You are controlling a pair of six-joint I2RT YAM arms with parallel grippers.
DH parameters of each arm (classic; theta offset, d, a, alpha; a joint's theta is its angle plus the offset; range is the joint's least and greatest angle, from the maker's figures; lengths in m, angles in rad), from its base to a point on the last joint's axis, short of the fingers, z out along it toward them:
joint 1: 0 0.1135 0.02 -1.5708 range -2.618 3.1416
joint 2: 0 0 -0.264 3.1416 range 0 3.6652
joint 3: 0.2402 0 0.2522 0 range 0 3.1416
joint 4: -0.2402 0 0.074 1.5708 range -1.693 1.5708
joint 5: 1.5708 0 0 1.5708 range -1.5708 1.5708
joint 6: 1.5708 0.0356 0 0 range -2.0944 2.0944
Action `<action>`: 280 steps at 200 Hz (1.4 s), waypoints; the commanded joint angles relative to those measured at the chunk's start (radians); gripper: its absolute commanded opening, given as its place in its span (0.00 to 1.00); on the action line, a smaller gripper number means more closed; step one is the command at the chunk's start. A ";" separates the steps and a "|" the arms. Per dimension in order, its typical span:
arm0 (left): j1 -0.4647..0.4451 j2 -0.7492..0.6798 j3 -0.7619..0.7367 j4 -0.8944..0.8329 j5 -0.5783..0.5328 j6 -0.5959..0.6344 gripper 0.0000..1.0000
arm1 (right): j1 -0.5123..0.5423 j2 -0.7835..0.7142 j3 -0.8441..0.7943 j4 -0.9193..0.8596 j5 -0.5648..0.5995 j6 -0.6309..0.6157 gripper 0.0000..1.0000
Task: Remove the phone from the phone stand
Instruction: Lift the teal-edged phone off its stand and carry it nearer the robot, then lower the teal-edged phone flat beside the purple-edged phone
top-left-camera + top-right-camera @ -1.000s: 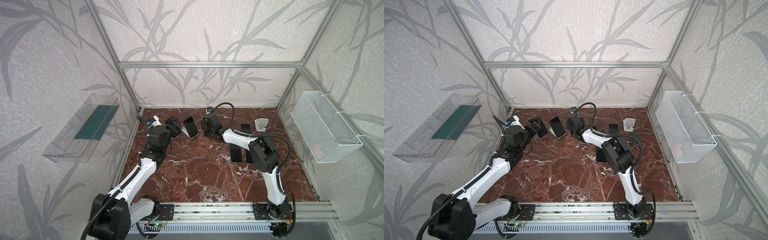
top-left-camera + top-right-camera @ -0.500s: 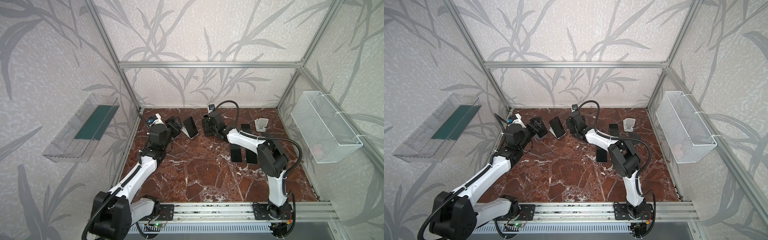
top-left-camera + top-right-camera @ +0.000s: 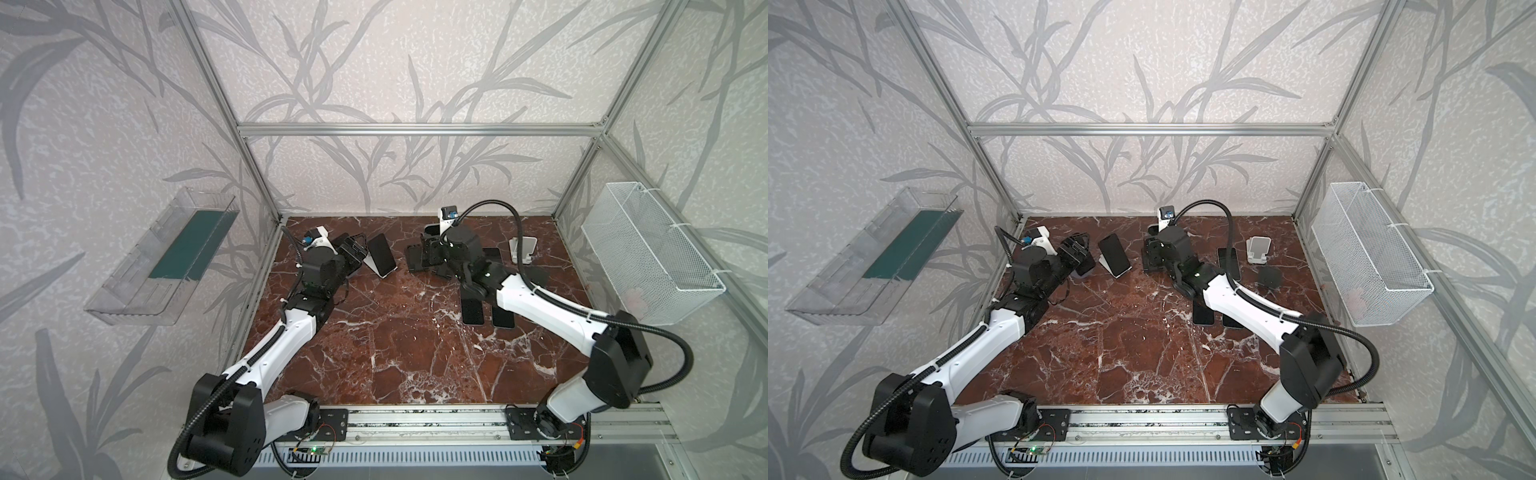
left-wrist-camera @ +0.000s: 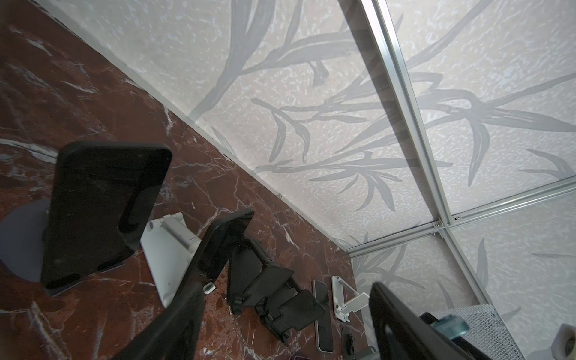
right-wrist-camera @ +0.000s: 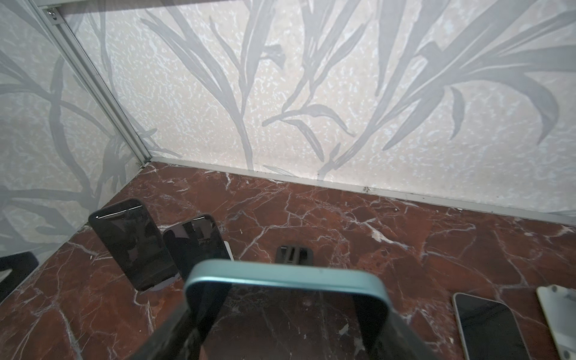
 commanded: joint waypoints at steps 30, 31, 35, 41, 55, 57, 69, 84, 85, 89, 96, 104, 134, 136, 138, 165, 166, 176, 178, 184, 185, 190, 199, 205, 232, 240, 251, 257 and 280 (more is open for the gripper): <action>-0.058 0.066 0.044 0.064 0.108 -0.070 0.82 | -0.001 -0.254 -0.161 -0.132 0.080 0.054 0.58; -0.059 0.070 0.044 0.067 0.111 -0.073 0.82 | -0.001 -0.257 -0.165 -0.135 0.080 0.057 0.58; -0.063 0.080 0.045 0.082 0.130 -0.081 0.81 | -0.001 -0.267 -0.174 -0.147 0.073 0.065 0.58; -0.069 0.096 0.048 0.102 0.151 -0.084 0.79 | -0.001 -0.276 -0.184 -0.166 0.054 0.073 0.58; -0.089 0.114 0.055 0.109 0.166 -0.074 0.79 | 0.004 -0.279 -0.190 -0.224 0.030 0.108 0.57; -0.093 0.114 0.056 0.108 0.165 -0.071 0.79 | 0.004 -0.279 -0.191 -0.229 0.025 0.114 0.57; -0.111 0.120 0.053 0.104 0.156 -0.055 0.79 | 0.010 -0.269 -0.202 -0.254 0.002 0.146 0.57; -0.128 0.139 0.054 0.105 0.163 -0.062 0.79 | 0.015 -0.258 -0.228 -0.262 -0.002 0.183 0.57; -0.129 0.139 0.055 0.105 0.165 -0.062 0.79 | 0.016 -0.258 -0.230 -0.262 -0.002 0.185 0.57; -0.133 0.147 0.057 0.107 0.169 -0.065 0.79 | 0.016 -0.256 -0.235 -0.259 0.000 0.196 0.57; -0.140 0.155 0.060 0.107 0.177 -0.069 0.79 | 0.018 -0.253 -0.253 -0.252 -0.001 0.217 0.57; -0.147 0.165 0.062 0.107 0.184 -0.070 0.79 | 0.018 -0.246 -0.268 -0.240 -0.003 0.239 0.57; -0.163 0.173 0.069 0.104 0.190 -0.058 0.79 | 0.024 -0.180 -0.278 -0.240 -0.033 0.281 0.56; -0.162 0.173 0.069 0.102 0.190 -0.058 0.79 | 0.024 -0.176 -0.278 -0.240 -0.035 0.283 0.56; -0.164 0.172 0.070 0.101 0.190 -0.057 0.79 | 0.024 -0.171 -0.277 -0.239 -0.036 0.285 0.56; -0.165 0.173 0.072 0.093 0.186 -0.055 0.79 | 0.025 -0.145 -0.275 -0.208 -0.029 0.248 0.56; -0.165 0.173 0.071 0.093 0.186 -0.056 0.79 | 0.025 -0.144 -0.274 -0.208 -0.028 0.245 0.56; -0.166 0.177 0.074 0.094 0.190 -0.063 0.78 | 0.024 -0.139 -0.268 -0.202 -0.016 0.224 0.56; -0.166 0.179 0.074 0.095 0.192 -0.065 0.78 | 0.024 -0.137 -0.265 -0.202 -0.014 0.218 0.56; -0.165 0.182 0.075 0.095 0.198 -0.070 0.78 | 0.024 -0.131 -0.258 -0.203 -0.012 0.205 0.56; -0.166 0.183 0.075 0.095 0.198 -0.071 0.78 | 0.024 -0.130 -0.256 -0.204 -0.013 0.203 0.56; -0.166 0.185 0.075 0.098 0.203 -0.073 0.78 | 0.024 -0.124 -0.248 -0.210 -0.017 0.199 0.56; -0.170 0.186 0.077 0.100 0.208 -0.073 0.78 | 0.025 -0.111 -0.232 -0.223 -0.027 0.195 0.56; -0.168 0.185 0.081 0.095 0.208 -0.066 0.78 | 0.025 -0.102 -0.224 -0.229 -0.032 0.192 0.56; -0.170 0.149 0.096 0.012 0.150 0.031 0.77 | 0.024 -0.079 -0.216 -0.238 -0.054 0.223 0.56; -0.174 0.141 0.099 -0.017 0.118 0.062 0.77 | 0.024 -0.071 -0.213 -0.245 -0.062 0.234 0.56; -0.180 0.139 0.102 -0.047 0.089 0.088 0.77 | 0.025 -0.058 -0.205 -0.262 -0.074 0.249 0.56; -0.184 0.141 0.103 -0.056 0.081 0.092 0.77 | 0.025 -0.049 -0.200 -0.269 -0.082 0.256 0.56; -0.190 0.148 0.104 -0.056 0.089 0.077 0.76 | -0.011 -0.016 -0.173 -0.288 -0.144 0.282 0.56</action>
